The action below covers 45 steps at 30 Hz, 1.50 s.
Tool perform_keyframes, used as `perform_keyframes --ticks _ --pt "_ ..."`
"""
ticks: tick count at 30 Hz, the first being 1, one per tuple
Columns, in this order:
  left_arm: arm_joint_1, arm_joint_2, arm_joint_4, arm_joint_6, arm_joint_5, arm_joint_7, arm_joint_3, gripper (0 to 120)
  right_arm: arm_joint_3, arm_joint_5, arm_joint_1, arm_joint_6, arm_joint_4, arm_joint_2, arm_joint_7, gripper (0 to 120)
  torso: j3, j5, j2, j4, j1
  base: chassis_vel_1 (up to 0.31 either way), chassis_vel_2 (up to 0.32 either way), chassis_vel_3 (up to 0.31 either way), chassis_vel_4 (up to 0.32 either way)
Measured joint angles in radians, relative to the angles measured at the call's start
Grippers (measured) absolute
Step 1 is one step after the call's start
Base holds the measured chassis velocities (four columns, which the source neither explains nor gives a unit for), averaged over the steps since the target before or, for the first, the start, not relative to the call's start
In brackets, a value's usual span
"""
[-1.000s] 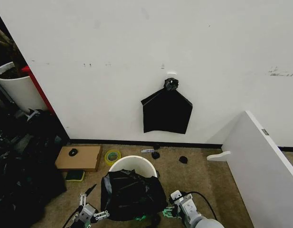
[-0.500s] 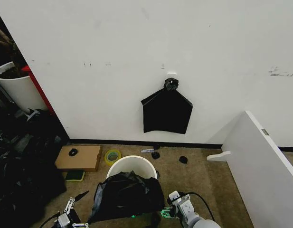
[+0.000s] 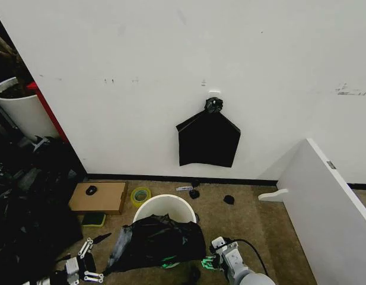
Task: Place the garbage bag over the trash bin.
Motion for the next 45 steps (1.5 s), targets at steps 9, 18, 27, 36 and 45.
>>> perform_keyframes --ticks 9,18,27,36,45 --pt "-0.059 0.015 0.057 0.043 -0.034 0.100 -0.048 100 -0.005 0.000 -0.010 0.002 0.009 -0.002 0.007 100 0.000 0.0000 0.000 0.0003 0.000 0.000 0.000 0.000 0.000" --pt "0.001 -0.033 -0.083 0.041 -0.084 0.057 -0.043 100 -0.010 -0.075 -0.073 0.118 0.100 -0.076 -0.063 100 0.000 -0.0003 0.000 0.0000 0.000 0.000 0.000 0.000 0.000" --pt "0.033 -0.047 -0.187 0.027 -0.063 -0.043 -0.025 100 0.118 -0.203 -0.111 0.628 -0.065 -0.097 -0.583 100 0.000 0.0002 0.000 0.0000 0.000 0.000 0.000 0.000 0.000" --pt "0.036 -0.060 -0.217 0.024 -0.040 -0.071 -0.003 100 0.263 -0.208 -0.089 0.864 -0.205 -0.078 -1.099 100 0.000 0.0000 0.000 0.0000 0.000 0.000 0.000 0.000 0.000" --pt "0.052 -0.097 -0.256 0.005 0.062 -0.208 0.055 100 0.235 -0.193 -0.072 0.880 -0.226 -0.066 -1.049 100 0.000 0.0002 0.000 0.0000 0.000 0.000 0.000 0.000 0.000"
